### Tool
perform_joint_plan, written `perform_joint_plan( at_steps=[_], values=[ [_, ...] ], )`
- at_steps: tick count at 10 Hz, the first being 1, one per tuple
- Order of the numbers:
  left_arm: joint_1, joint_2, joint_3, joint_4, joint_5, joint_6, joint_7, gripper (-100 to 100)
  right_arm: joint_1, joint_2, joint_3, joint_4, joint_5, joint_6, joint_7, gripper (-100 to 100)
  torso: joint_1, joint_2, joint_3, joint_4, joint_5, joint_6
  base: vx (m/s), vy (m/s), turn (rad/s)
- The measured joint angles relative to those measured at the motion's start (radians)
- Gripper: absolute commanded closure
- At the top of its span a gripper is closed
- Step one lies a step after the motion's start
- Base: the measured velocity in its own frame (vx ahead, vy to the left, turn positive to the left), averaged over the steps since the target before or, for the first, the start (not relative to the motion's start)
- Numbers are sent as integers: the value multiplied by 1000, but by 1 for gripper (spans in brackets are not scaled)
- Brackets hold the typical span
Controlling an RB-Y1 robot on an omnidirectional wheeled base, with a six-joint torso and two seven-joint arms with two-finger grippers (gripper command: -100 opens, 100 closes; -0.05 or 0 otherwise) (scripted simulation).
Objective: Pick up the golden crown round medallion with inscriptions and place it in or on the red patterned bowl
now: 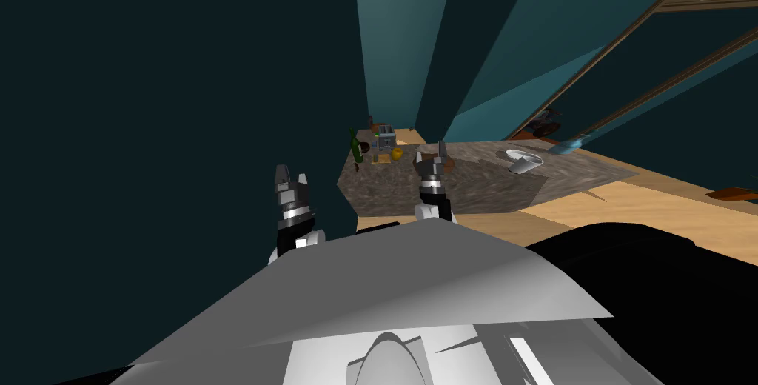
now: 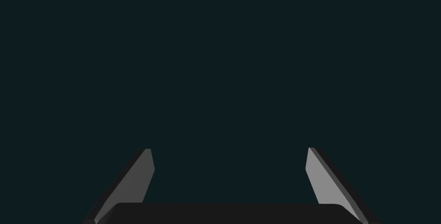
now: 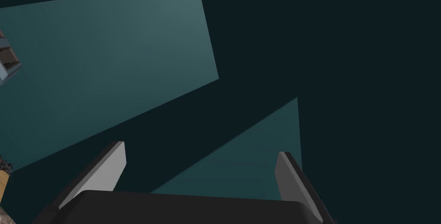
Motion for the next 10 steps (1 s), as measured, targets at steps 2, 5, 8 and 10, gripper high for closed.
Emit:
perform_joint_plan(
  at_steps=[2,5,8,10],
  values=[
    [-16,43,-1,10,-4,20,1,-100,0,0,0,0,0,0,0,0,1,2,1,0,0,0,-52,12,-18],
    [-68,117,2,44,-11,86,7,-100,0,0,0,0,0,0,0,0,1,6,3,1,0,0,-93,12,-28],
    [-119,157,1,76,-19,156,9,-100,0,0,0,0,0,0,0,0,1,4,2,1,0,0,-66,9,-28],
    [-151,174,-4,94,-27,205,7,-100,0,0,0,0,0,0,0,0,1,5,3,1,0,0,-72,13,-20]
  ],
)
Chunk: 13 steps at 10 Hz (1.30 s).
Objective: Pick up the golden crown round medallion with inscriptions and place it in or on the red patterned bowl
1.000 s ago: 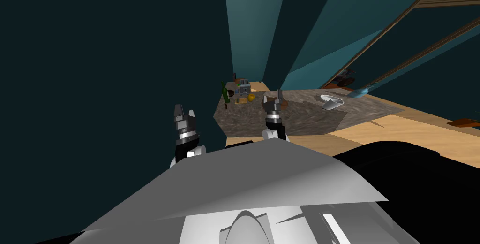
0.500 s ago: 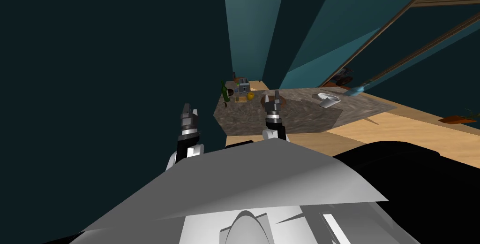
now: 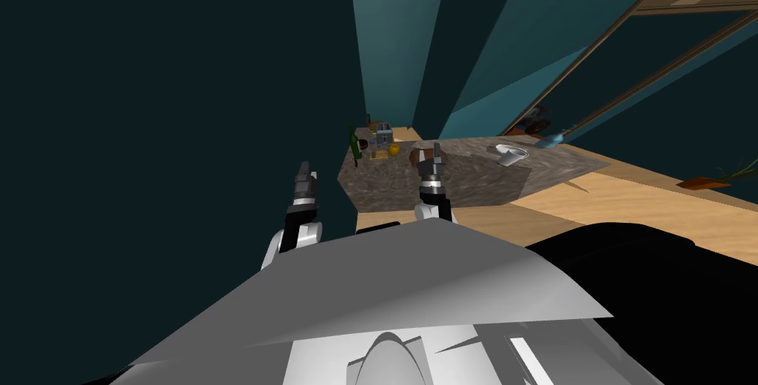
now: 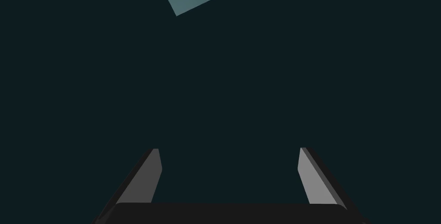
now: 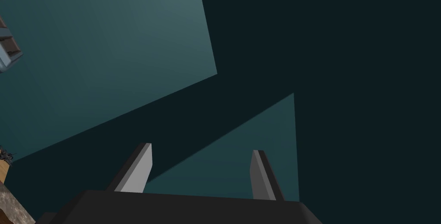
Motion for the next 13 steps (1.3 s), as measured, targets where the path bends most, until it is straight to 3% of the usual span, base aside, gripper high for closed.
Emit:
perform_joint_plan(
  at_steps=[7,13],
  values=[
    [-120,45,2,70,-11,167,4,-100,0,0,0,0,0,0,0,0,0,-1,-1,0,0,0,-52,9,-23],
    [-227,54,-5,123,-22,338,-5,-100,0,0,0,0,0,0,0,0,0,-2,-1,0,0,0,-46,5,-26]
  ],
)
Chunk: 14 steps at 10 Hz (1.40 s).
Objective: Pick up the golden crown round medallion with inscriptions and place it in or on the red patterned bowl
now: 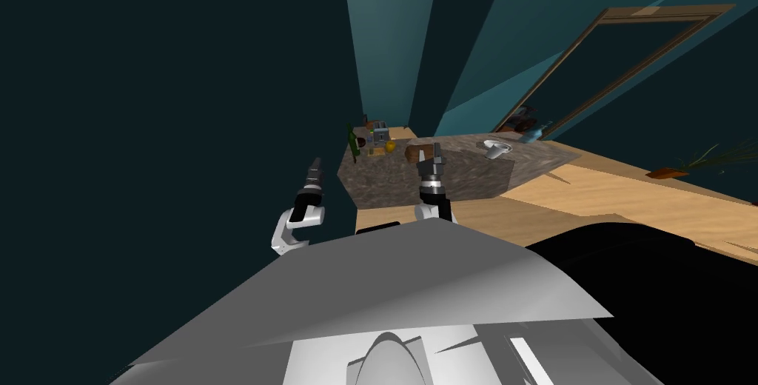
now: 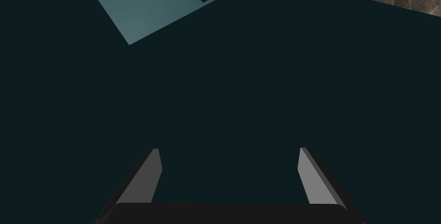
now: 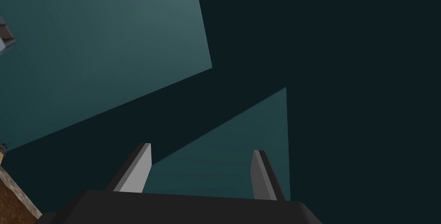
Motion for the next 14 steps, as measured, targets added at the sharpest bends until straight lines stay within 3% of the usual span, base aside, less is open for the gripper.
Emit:
perform_joint_plan(
  at_steps=[10,14],
  values=[
    [-179,-1,-2,121,3,269,-23,-100,0,0,0,0,0,0,0,0,0,-3,-2,-1,0,0,-17,4,-25],
    [-223,-9,-4,144,6,366,-34,-100,0,0,0,0,0,0,0,0,0,-4,-2,-1,0,0,9,1,-21]
  ],
)
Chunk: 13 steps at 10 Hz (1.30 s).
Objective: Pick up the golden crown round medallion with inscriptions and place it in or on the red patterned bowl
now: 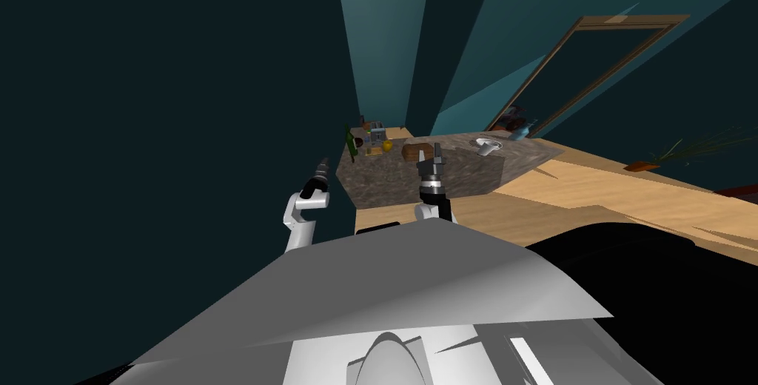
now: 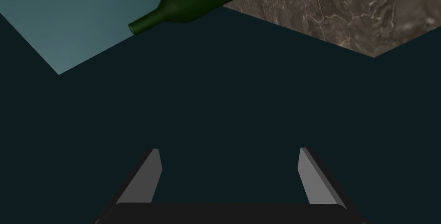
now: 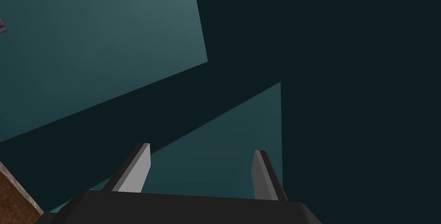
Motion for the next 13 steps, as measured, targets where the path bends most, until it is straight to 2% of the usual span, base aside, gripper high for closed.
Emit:
perform_joint_plan(
  at_steps=[5,13],
  values=[
    [-80,-13,-2,42,15,144,-24,-100,0,0,0,0,0,0,0,0,0,-2,-1,0,0,0,29,2,-19],
    [-177,-32,-4,100,44,355,-67,-100,0,0,0,0,0,0,0,0,0,-3,-2,-1,0,0,50,2,-16]
  ],
)
